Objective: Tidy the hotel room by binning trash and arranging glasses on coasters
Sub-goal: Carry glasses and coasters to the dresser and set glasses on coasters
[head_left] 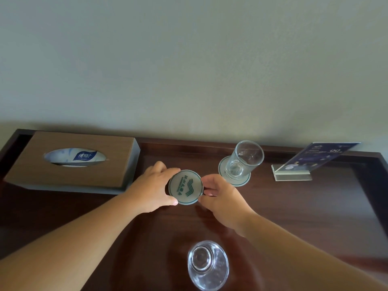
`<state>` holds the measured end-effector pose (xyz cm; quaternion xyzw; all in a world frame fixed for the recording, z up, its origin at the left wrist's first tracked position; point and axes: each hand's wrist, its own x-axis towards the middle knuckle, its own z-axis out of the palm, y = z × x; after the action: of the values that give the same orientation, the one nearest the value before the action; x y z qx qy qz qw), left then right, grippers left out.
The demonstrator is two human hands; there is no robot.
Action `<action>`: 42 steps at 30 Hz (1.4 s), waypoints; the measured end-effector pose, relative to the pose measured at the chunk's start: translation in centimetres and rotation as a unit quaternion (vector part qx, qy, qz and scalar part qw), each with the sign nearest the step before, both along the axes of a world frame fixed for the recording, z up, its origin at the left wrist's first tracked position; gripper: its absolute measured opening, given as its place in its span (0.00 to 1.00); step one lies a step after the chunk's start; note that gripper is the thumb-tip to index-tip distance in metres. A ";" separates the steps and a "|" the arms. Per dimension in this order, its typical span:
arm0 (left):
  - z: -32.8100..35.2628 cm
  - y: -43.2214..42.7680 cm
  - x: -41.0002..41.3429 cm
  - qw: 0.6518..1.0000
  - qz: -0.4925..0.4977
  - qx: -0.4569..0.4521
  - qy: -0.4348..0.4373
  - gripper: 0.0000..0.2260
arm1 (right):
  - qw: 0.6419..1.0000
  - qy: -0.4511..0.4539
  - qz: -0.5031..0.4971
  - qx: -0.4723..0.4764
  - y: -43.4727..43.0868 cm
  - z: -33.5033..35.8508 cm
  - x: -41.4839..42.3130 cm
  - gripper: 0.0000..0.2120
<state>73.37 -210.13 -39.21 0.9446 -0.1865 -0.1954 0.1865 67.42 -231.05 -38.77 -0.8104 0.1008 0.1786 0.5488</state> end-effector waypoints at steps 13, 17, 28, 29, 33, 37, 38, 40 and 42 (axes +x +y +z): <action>-0.6 -0.3 -0.5 0.999 0.016 0.014 -0.023 0.40 | 0.999 0.016 -0.038 0.028 0.2 0.5 -0.2 0.19; -0.1 -0.1 0.9 0.998 0.018 0.008 0.052 0.37 | 0.997 0.018 -0.035 0.069 0.3 0.8 0.2 0.17; 0.0 0.2 0.3 0.999 0.031 0.018 0.028 0.36 | 0.996 0.017 0.009 0.093 -0.1 0.3 0.1 0.23; 0.1 0.1 0.5 0.999 0.026 0.026 0.035 0.38 | 0.994 0.019 -0.003 0.104 -0.1 0.3 0.3 0.23; 0.2 -0.1 0.8 0.998 0.030 0.018 0.054 0.34 | 0.982 0.047 -0.069 0.171 -0.4 0.2 0.8 0.22; 0.3 0.0 0.6 0.997 0.052 0.004 0.059 0.35 | 0.963 0.074 -0.111 0.234 -0.5 0.0 1.3 0.25; 0.3 0.0 0.4 0.997 0.055 -0.002 0.057 0.34 | 0.960 0.077 -0.114 0.243 -0.4 0.1 1.4 0.25; 0.3 -0.1 0.0 0.997 0.058 -0.030 0.041 0.32 | 0.961 0.080 -0.108 0.243 -0.3 0.1 1.5 0.26; 0.3 -0.1 -0.5 0.996 0.057 -0.065 0.028 0.30 | 0.967 0.079 -0.092 0.225 -0.3 0.3 1.4 0.26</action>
<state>72.83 -210.24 -38.96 0.9336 -0.1398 -0.1984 0.2636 68.85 -231.34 -38.51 -0.6369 0.1749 0.2089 0.7212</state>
